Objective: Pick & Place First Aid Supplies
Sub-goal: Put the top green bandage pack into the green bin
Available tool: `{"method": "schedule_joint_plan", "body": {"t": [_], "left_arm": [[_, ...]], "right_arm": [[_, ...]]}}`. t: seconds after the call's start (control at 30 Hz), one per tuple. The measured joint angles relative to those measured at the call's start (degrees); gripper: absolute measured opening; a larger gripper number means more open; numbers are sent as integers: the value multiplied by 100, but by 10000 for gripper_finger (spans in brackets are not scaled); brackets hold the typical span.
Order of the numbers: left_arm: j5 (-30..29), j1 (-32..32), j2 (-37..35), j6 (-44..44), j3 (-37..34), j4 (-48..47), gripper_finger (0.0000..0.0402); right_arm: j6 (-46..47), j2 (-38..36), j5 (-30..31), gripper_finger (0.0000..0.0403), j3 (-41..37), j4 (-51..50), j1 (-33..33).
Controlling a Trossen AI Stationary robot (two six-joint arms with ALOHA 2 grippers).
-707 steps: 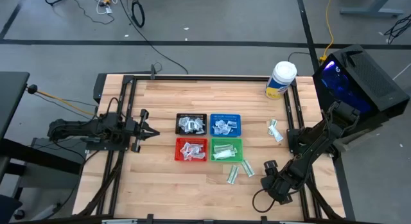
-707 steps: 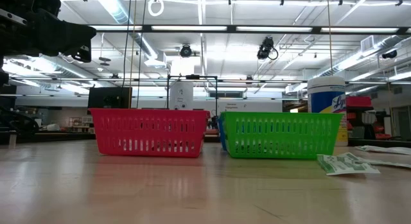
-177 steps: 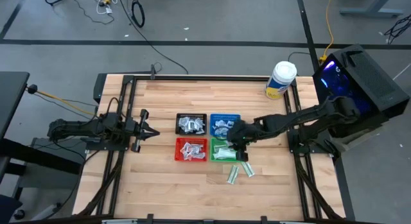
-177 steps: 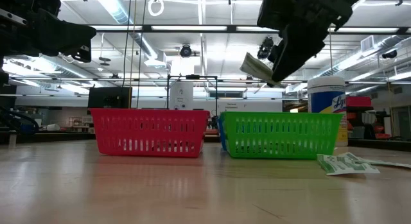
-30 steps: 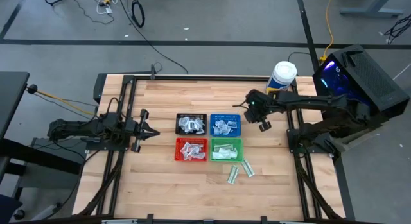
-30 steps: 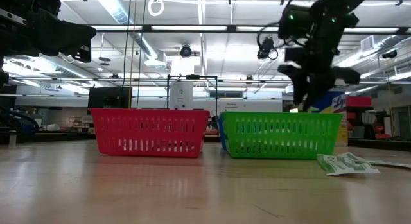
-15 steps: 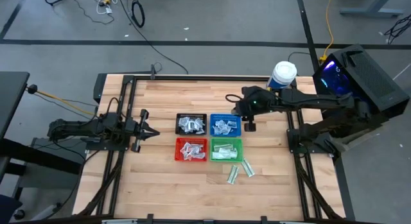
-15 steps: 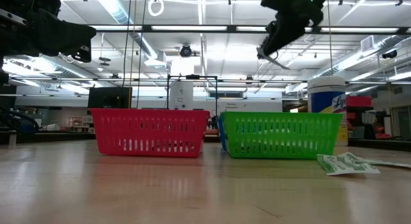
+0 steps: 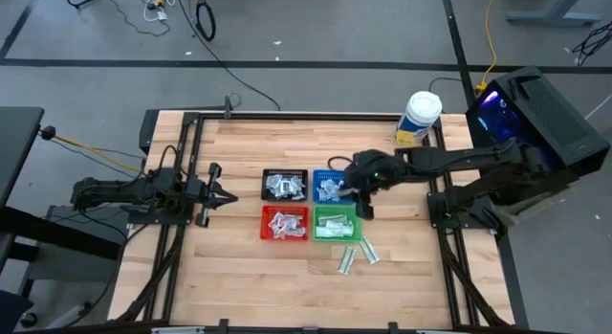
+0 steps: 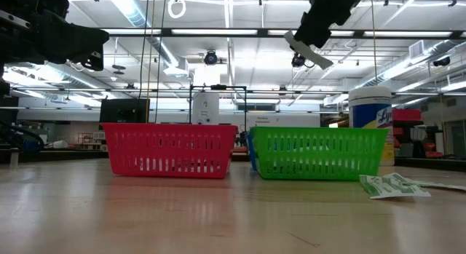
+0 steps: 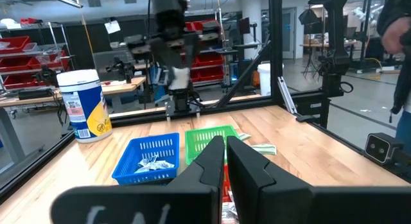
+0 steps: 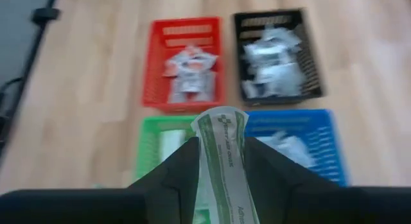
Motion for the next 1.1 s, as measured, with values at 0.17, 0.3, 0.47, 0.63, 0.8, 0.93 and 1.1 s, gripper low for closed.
{"method": "schedule_joint_plan", "body": {"t": [0.17,0.3,0.47,0.63,0.8,0.93,1.1], "left_arm": [[0,-2,0,0,-2,-3,25],[0,-2,-1,0,-1,-4,25],[0,-1,0,0,-1,-4,25],[0,0,0,0,-2,-2,25],[0,0,-2,0,0,-2,25],[0,-1,0,0,0,-2,25],[0,-1,0,0,0,-2,25]], "right_arm": [[445,308,-207,123,2,284,271],[463,639,-206,123,2,381,416],[487,1073,-263,123,0,347,534],[724,1451,-334,123,0,339,604],[782,1771,-554,123,0,361,603],[782,1915,-550,123,0,346,617],[756,1944,-545,124,0,358,640]]}}
